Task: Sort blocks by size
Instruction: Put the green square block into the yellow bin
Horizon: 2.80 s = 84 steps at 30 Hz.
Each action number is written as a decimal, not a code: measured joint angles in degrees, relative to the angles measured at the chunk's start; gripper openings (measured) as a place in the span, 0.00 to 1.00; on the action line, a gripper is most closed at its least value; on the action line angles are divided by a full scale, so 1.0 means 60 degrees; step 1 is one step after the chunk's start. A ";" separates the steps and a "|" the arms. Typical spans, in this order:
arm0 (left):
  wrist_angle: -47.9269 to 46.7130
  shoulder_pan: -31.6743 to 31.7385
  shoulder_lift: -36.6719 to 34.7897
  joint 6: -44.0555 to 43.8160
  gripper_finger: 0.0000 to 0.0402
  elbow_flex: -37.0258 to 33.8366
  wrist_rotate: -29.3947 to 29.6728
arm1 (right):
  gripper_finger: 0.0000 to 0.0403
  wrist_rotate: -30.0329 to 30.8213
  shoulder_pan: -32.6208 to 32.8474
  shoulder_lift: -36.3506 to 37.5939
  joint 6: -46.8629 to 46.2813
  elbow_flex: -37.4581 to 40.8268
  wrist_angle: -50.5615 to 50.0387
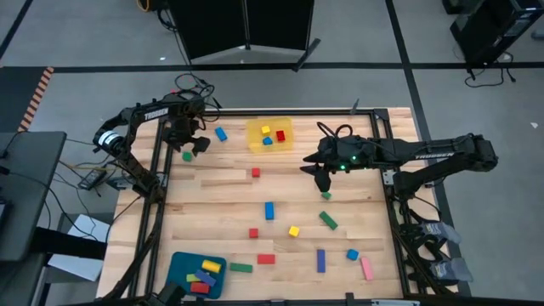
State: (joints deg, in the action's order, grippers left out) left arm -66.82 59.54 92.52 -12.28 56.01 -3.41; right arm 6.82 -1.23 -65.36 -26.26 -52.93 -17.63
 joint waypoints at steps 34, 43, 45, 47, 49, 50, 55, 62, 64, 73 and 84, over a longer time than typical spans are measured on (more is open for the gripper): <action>0.0162 -0.0319 0.0612 -0.1279 0.71 -0.0027 0.0234 | 0.48 0.0462 0.0004 -0.0007 0.0332 0.0000 0.0364; 0.1051 -0.0319 0.0741 -0.1469 0.69 -0.1007 -0.0187 | 0.48 0.0683 0.0058 -0.0007 0.0331 0.0000 0.0364; 0.1197 -0.0319 0.0731 -0.1469 0.69 -0.1063 -0.0228 | 0.48 0.0683 0.0058 -0.0007 0.0331 0.0000 0.0361; 0.1256 -0.0319 0.0730 -0.1463 0.69 -0.1058 -0.0233 | 0.48 0.0683 0.0058 -0.0007 0.0329 0.0000 0.0361; 0.1347 -0.0319 0.0730 -0.1456 0.69 -0.1008 -0.0228 | 0.48 0.0683 0.0058 -0.0007 0.0306 0.0000 0.0361; 0.1426 -0.0319 0.0730 -0.1447 0.69 -0.0975 -0.0220 | 0.48 0.0683 0.0055 -0.0007 0.0302 0.0000 0.0361; 0.1584 -0.0319 0.0725 -0.1339 0.64 -0.0907 -0.0144 | 0.48 0.0683 0.0055 -0.0007 0.0145 0.0000 0.0357; 0.1689 -0.0319 0.0712 -0.1339 0.43 -0.0888 -0.0125 | 0.48 0.0683 0.0055 -0.0007 0.0076 0.0000 0.0361; 0.1681 -0.0319 0.0703 -0.1346 0.36 -0.0874 -0.0113 | 0.48 0.0687 0.0055 -0.0007 0.0073 0.0000 0.0357; 0.1466 -0.0369 0.0663 -0.1237 0.35 -0.0748 -0.0426 | 0.48 0.0709 0.0055 -0.0007 0.0003 0.0000 0.0357; 0.1868 -0.1942 -0.0947 -0.1713 0.35 0.1552 -0.1375 | 0.48 0.0966 0.0003 -0.0007 -0.0118 0.0000 0.0499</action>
State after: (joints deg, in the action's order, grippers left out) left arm -55.61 47.89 86.84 -22.56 65.32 -11.66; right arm 12.61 -1.22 -65.41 -26.97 -52.93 -14.63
